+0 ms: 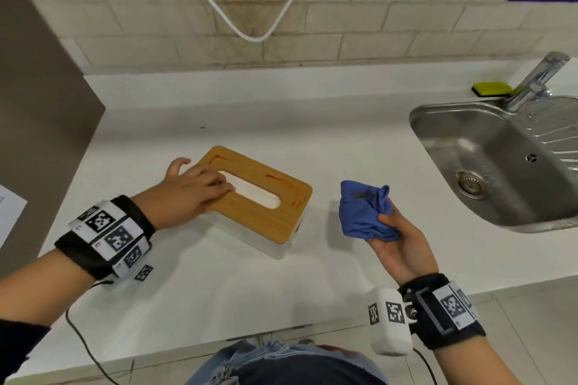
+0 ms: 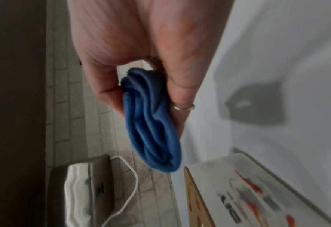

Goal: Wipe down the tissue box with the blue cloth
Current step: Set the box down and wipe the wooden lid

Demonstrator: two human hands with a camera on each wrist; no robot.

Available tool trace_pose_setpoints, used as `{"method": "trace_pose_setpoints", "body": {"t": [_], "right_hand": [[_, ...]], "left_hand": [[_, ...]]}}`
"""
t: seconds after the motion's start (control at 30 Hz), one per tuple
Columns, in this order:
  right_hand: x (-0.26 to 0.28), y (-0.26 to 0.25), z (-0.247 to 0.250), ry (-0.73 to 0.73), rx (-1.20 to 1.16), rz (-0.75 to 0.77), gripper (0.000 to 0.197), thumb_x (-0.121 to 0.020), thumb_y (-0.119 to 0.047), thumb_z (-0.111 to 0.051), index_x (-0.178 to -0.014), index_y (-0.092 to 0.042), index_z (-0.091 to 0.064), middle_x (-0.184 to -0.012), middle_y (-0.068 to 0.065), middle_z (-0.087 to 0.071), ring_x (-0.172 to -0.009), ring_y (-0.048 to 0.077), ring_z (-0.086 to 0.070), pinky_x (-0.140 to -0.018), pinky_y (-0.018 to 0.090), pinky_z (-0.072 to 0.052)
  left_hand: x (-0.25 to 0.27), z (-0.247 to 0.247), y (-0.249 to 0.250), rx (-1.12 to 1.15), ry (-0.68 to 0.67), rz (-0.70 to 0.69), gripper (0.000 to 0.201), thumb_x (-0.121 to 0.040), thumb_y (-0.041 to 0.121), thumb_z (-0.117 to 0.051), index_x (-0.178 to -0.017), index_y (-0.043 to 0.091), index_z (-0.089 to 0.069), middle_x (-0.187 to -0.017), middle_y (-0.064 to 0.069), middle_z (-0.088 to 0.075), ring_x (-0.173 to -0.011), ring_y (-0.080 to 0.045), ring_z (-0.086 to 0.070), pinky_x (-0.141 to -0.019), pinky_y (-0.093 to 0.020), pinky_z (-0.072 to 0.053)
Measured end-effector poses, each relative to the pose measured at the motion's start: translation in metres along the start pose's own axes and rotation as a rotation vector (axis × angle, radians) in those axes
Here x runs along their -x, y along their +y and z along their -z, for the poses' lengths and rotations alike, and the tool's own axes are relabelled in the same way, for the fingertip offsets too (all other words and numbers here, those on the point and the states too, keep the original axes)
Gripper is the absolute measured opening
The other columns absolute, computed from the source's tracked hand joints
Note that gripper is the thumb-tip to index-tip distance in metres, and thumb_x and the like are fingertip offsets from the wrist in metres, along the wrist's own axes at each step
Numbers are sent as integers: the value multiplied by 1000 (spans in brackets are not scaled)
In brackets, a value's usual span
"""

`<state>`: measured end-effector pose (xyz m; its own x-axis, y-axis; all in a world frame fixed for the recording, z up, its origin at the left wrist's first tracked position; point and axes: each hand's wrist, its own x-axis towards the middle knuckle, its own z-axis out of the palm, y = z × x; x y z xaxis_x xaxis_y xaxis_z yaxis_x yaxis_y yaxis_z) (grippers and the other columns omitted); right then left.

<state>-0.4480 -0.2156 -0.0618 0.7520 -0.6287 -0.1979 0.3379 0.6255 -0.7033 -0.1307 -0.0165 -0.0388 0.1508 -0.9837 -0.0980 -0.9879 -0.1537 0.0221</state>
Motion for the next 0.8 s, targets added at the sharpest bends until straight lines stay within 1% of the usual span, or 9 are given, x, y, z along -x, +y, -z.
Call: {"method": "trace_pose_setpoints", "body": {"t": [0.07,0.13,0.2,0.27,0.37,0.5,0.57,0.67,0.8], "right_hand": [[-8,1,-4,-13,142,-15,57,-75,4,-51,-129,-10,-45,-122,13,-60,-112,26,-58,-82,31,-55],[-15,4,-7,20,258,-6,57,-78,12,-46,-131,-9,-41,-124,19,-56,-108,27,-60,-78,30,-55],[-22,6,-13,54,355,16,48,-83,16,-38,-125,-7,-44,-117,21,-55,-96,21,-64,-72,26,-56],[-27,6,-18,53,412,48,46,-86,16,-35,-119,-12,-50,-108,14,-58,-88,16,-64,-67,22,-55],[-35,4,-27,20,462,63,50,-87,15,-35,-109,-24,-57,-104,4,-61,-89,15,-61,-66,21,-51],[-48,2,-41,-68,602,167,52,-78,18,-38,-99,-21,-64,-107,2,-64,-99,17,-62,-73,23,-54],[-57,1,-56,-123,764,287,52,-72,21,-37,-97,-15,-66,-111,4,-63,-102,7,-61,-81,21,-52],[-72,10,-80,-270,963,377,41,-68,15,-44,-95,-8,-65,-111,9,-60,-92,-3,-61,-78,18,-52],[-91,34,-82,-519,1373,437,40,-61,9,-41,-86,-3,-70,-94,20,-70,-87,29,-64,-87,25,-51]], "left_hand": [[1,6,12,31,-7,111,64,-74,11,-57,-132,33,-40,-141,4,-40,-135,-19,-27,-107,-43,4],[3,6,45,161,24,177,70,-67,43,-59,-132,31,-37,-142,5,-35,-135,-17,-21,-110,-44,2],[4,-1,86,304,106,249,83,-57,71,-55,-127,28,-40,-133,6,-41,-129,-15,-30,-109,-40,-5],[-2,-12,115,319,177,324,84,-54,78,-52,-120,27,-46,-122,5,-47,-120,-15,-39,-103,-35,-9],[-11,-21,126,293,216,357,71,-60,69,-49,-115,24,-52,-115,5,-53,-114,-17,-46,-95,-31,-10],[0,-26,112,356,191,244,64,-65,57,-54,-120,26,-50,-125,7,-50,-121,-13,-42,-98,-24,1],[10,-25,100,389,138,172,66,-65,57,-52,-125,31,-46,-133,9,-45,-130,-8,-33,-104,-27,13],[16,-18,80,435,17,82,70,-63,59,-49,-130,36,-41,-138,13,-41,-137,-2,-18,-109,-41,22],[13,-13,59,523,-61,2,62,-69,45,-64,-127,38,-45,-131,16,-44,-136,2,-17,-110,-40,21]]}}
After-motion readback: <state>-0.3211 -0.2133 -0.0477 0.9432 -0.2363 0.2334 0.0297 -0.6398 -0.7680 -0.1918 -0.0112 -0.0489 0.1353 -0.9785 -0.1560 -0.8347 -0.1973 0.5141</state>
